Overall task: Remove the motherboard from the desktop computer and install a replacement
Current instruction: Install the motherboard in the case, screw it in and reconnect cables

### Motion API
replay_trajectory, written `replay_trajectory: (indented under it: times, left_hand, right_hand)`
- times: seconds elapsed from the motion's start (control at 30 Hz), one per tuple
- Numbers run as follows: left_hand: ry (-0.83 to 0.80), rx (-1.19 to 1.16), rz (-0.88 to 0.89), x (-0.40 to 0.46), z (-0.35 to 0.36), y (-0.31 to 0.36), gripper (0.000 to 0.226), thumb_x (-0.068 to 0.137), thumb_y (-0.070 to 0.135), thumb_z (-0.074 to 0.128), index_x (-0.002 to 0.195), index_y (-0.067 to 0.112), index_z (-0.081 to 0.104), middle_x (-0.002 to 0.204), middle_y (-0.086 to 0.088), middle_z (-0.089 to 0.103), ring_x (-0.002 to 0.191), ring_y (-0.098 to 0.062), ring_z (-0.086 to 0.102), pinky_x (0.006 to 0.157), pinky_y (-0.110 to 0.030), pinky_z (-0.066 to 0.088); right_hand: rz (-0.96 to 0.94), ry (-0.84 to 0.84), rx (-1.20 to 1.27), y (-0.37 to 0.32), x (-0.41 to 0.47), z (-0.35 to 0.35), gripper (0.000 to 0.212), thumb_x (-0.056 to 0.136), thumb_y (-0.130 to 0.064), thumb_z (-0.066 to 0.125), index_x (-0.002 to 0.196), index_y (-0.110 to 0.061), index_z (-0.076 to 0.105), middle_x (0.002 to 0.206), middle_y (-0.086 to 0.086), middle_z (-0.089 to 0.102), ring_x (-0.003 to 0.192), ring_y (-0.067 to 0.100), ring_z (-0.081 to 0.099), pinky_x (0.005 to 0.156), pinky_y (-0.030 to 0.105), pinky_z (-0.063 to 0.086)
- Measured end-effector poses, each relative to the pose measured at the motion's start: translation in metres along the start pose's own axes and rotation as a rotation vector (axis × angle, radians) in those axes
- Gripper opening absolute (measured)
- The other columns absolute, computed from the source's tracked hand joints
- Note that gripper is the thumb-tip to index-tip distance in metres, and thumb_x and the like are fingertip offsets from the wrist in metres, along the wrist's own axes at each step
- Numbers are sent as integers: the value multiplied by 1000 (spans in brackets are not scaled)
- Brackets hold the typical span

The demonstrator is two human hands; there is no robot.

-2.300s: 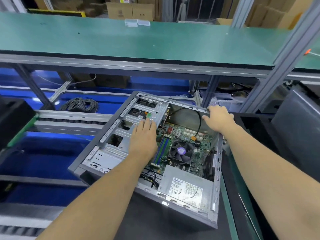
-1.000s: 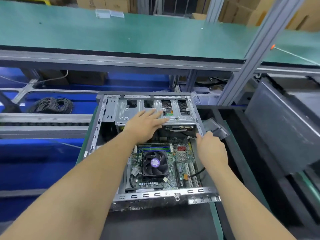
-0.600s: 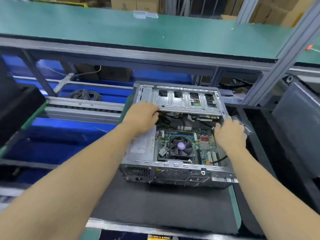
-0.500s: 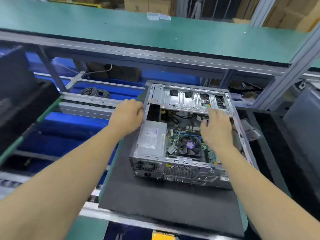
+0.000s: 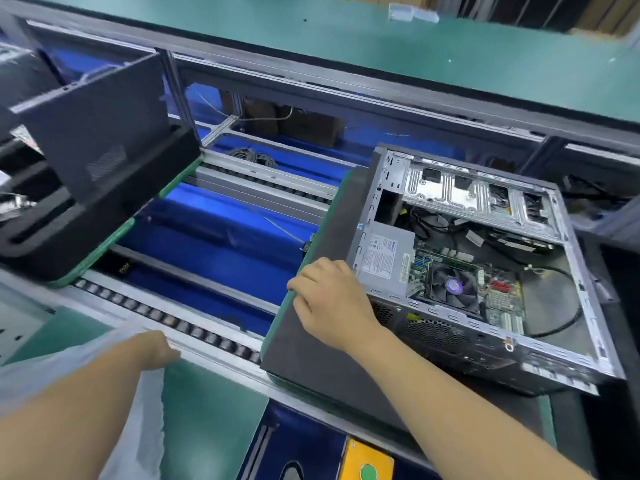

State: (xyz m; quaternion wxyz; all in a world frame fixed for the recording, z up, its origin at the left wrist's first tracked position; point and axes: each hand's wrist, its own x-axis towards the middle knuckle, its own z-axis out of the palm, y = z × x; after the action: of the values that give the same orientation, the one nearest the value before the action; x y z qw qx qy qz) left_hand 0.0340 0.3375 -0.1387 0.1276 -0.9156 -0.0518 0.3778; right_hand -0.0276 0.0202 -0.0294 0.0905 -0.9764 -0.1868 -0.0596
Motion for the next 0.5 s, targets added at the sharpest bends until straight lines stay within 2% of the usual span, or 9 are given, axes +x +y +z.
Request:
replay_trajectory:
  times: [0.07,0.1,0.2,0.27,0.37,0.5]
  left_hand:
    - [-42,-46,17,-5,6,9,56,103,46,43,145,10,45,147,-3,49,126,-19,55,90,-23,44]
    - [-40,-42,25,-6,9,13,52,103,43,42,143,10,47,145,-2,52,124,-18,56,88,-23,44]
    - [12,-41,49,-4,20,17,42,101,32,42,137,12,51,140,-2,56,127,-17,55,101,-26,44]
    - [85,-75,82,4,26,17,30,97,30,45,123,17,54,129,-2,60,116,-20,57,97,-30,46]
    - [147,-222,188,7,24,27,9,93,28,50,92,19,53,104,-2,60,93,-21,55,79,-29,43]
    - [156,-272,297,-2,20,51,12,90,27,52,80,23,54,91,1,60,85,-20,57,70,-29,43]
  right_hand:
    - [11,16,3,-2,3,0,30,97,-23,39,109,-22,66,104,-7,63,106,21,50,98,34,31]
    - [8,14,-1,-3,3,0,30,97,-23,38,108,-22,66,103,-7,64,105,21,50,100,34,30]
    - [-15,8,-41,-6,1,0,33,96,-23,36,106,-22,67,101,-6,63,104,21,50,106,35,24]
    - [-24,15,-41,-8,-1,-2,34,95,-21,37,104,-19,69,98,-4,64,102,23,52,111,36,21]
    - [-68,44,7,-16,-6,-1,23,89,-16,50,94,-12,73,90,2,64,96,27,56,116,45,23]
    - [-168,-51,39,-36,-15,14,27,89,-17,48,101,-11,73,93,5,65,99,29,56,118,45,22]
